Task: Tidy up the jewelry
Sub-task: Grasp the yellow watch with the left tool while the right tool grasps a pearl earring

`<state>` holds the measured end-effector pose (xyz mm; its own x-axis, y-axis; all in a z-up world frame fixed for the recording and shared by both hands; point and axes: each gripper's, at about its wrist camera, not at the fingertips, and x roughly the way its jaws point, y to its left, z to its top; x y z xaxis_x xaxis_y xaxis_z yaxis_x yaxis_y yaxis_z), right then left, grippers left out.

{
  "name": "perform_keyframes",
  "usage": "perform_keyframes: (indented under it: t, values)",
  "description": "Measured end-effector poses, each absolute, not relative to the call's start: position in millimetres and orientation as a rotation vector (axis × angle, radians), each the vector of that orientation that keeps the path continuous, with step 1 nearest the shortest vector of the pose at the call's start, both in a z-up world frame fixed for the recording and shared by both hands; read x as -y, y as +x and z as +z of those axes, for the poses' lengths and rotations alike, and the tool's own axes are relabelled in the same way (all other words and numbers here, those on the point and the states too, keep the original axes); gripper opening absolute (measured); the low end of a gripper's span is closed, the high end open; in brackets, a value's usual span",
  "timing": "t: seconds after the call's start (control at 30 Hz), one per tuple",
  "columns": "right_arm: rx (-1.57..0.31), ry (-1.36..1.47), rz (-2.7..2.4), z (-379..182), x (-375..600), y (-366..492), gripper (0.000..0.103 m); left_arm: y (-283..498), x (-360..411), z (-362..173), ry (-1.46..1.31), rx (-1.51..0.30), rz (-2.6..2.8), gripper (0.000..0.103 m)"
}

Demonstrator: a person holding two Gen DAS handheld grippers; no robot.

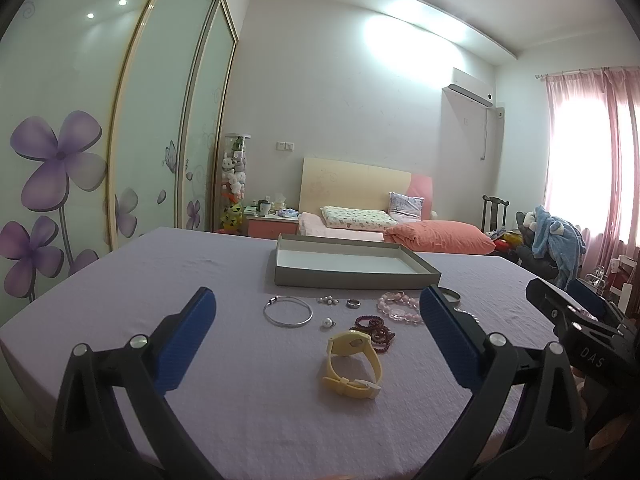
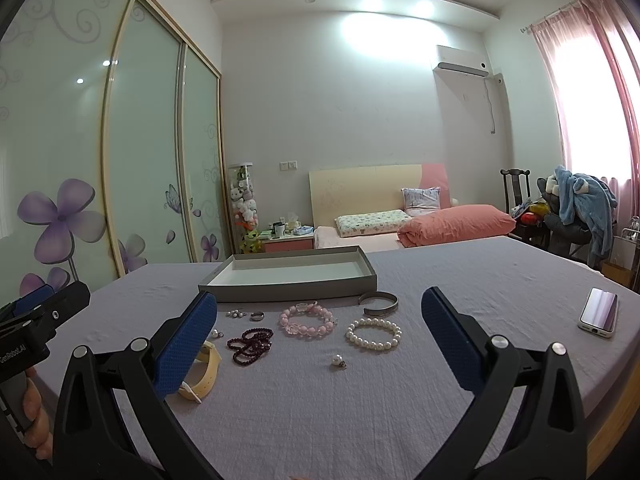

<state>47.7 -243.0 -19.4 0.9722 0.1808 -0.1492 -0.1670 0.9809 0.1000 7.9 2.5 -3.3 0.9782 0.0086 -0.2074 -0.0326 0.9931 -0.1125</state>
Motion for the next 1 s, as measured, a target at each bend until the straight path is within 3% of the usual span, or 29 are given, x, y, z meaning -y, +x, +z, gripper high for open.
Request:
perform_keyframes:
  t: [0.43, 0.77, 1.0]
  values:
    - [-0.222, 0.091, 0.188, -28.4, 243.7, 60.5, 0.101, 15.2, -4.7, -10.3, -0.114, -0.248, 0.029, 0.099]
    - [-0.484, 0.099, 0.183, -55.2, 245.5, 111.3, 0.1, 54.3, -1.6, -24.2, -0.122, -0.403, -0.003, 0.099]
    - [-0.71, 0.084, 0.181, -76.6, 241.5, 150.7, 0.069, 78.4, 4.7, -30.8, -0.122, -0.455, -0.016, 0.099]
